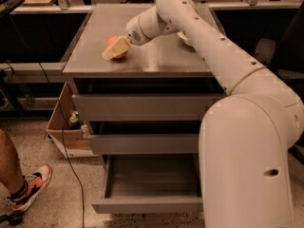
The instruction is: Place orange into bottom drawer
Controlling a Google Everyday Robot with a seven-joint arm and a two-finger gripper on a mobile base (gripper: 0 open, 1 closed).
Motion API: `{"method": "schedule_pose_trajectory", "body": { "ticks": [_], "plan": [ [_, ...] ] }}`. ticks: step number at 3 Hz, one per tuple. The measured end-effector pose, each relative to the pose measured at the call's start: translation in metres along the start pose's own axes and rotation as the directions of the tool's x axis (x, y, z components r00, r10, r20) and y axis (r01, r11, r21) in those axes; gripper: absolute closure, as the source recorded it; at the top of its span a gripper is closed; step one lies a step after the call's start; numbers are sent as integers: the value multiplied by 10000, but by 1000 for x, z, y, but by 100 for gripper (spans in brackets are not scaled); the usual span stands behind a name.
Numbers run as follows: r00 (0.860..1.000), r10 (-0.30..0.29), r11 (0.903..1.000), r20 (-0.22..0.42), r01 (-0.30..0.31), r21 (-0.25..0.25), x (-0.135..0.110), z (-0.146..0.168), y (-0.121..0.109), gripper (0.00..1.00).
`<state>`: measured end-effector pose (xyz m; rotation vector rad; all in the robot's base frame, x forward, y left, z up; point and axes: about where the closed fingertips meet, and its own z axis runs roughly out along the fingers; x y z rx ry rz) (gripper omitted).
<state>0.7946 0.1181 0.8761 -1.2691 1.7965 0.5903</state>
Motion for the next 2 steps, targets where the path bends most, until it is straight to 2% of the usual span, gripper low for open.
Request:
{"method": "schedule_pose_trajectory", "body": {
  "ticks": [1, 2],
  "plan": [
    [9994, 138, 9999, 326, -137, -42, 4, 12, 6, 40],
    [9875, 27, 9996, 1579, 20, -299, -7, 7, 13, 71]
  ]
}}
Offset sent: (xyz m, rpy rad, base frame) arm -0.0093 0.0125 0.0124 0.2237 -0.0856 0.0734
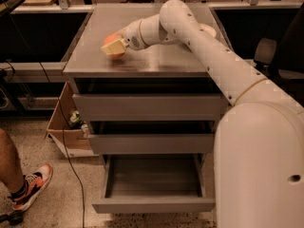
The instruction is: Place orange into bottom drawer
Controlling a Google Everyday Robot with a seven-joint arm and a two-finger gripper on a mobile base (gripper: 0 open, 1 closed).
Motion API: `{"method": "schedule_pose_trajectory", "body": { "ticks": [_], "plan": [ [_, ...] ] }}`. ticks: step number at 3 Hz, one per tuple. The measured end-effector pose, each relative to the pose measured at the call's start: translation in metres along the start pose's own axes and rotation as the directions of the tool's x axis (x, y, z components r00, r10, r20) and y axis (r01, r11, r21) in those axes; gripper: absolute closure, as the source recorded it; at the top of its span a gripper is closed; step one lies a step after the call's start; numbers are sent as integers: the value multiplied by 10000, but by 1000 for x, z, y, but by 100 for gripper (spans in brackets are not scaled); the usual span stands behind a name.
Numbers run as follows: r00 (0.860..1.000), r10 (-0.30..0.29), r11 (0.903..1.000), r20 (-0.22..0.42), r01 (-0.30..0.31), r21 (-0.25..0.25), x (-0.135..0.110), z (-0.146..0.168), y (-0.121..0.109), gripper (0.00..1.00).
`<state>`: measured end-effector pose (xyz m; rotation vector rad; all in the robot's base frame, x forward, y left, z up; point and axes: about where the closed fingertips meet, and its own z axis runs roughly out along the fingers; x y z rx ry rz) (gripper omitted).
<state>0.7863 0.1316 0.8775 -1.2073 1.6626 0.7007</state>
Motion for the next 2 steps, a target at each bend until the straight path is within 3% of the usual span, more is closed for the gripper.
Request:
{"method": "schedule_pose_trajectory", "body": {
  "ticks": [1, 2],
  "plan": [
    [9890, -335, 9994, 1439, 323, 107, 9, -36, 5, 94],
    [9628, -2168, 9757, 1615, 2193, 25, 27, -104, 65, 100]
  ]
}}
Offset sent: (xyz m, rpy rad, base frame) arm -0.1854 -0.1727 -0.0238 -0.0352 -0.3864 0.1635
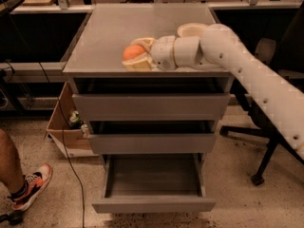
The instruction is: Place orange into bottom drawer
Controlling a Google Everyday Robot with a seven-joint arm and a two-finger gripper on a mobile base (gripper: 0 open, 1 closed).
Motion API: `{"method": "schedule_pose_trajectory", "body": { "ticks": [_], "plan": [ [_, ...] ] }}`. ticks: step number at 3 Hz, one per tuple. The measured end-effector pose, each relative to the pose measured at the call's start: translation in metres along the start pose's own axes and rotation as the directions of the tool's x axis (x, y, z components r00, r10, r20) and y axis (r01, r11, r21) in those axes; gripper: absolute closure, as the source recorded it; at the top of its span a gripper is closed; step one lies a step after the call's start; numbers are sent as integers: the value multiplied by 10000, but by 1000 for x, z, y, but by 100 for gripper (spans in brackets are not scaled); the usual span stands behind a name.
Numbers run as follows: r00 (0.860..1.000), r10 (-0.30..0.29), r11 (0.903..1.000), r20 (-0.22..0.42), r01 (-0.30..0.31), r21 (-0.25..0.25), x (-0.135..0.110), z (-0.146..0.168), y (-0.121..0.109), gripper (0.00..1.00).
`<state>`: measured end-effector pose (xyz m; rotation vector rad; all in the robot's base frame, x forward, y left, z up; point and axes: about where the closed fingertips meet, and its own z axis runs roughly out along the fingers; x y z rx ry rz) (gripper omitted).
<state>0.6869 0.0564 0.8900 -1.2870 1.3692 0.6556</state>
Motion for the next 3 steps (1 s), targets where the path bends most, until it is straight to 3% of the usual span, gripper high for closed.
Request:
{"method": "schedule_pose_trajectory", "body": {
  "ticks": [1, 2, 3],
  "plan": [
    [9903, -885, 9940, -1069, 809, -735, 26, -52, 51, 100],
    [9904, -823, 9944, -1108, 742, -758, 30, -55, 53, 100],
    [9762, -823, 9904, -2009, 575, -1260, 75, -43, 52, 100]
  ]
}}
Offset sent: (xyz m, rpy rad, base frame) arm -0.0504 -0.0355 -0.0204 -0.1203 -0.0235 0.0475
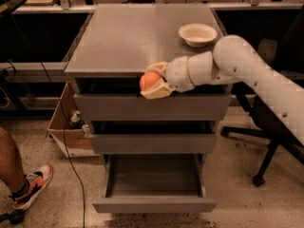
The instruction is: Place orange into bottom drawer
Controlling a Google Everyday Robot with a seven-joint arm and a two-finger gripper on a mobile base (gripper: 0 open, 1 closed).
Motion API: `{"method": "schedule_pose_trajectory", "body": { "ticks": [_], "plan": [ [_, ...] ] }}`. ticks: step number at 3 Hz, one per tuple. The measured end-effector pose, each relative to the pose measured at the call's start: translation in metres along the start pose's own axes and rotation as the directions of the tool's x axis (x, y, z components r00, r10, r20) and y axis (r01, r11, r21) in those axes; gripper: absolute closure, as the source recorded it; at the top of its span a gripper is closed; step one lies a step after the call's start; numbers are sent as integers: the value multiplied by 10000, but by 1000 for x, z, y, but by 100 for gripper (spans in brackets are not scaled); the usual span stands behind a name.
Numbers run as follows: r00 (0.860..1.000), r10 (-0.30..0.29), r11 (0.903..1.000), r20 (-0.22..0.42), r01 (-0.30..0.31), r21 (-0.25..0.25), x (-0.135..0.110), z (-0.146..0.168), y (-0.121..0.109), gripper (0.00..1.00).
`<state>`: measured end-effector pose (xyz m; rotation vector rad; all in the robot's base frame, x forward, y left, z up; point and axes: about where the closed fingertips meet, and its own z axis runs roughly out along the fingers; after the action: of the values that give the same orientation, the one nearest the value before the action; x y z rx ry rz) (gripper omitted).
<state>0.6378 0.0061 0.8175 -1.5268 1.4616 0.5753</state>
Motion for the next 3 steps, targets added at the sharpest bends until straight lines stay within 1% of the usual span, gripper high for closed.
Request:
{"method": "schedule_pose_trajectory", "body": {
  "ticks": [1, 2, 3],
  "plan": [
    [9910, 1264, 9885, -443, -1295, -776, 114, 34, 43, 100],
    [9628, 2688, 9489, -265, -2694, -1644, 218, 69, 123, 100],
    [9454, 3257, 9249, -125, -3213, -2033, 246, 89, 150, 100]
  ]
}}
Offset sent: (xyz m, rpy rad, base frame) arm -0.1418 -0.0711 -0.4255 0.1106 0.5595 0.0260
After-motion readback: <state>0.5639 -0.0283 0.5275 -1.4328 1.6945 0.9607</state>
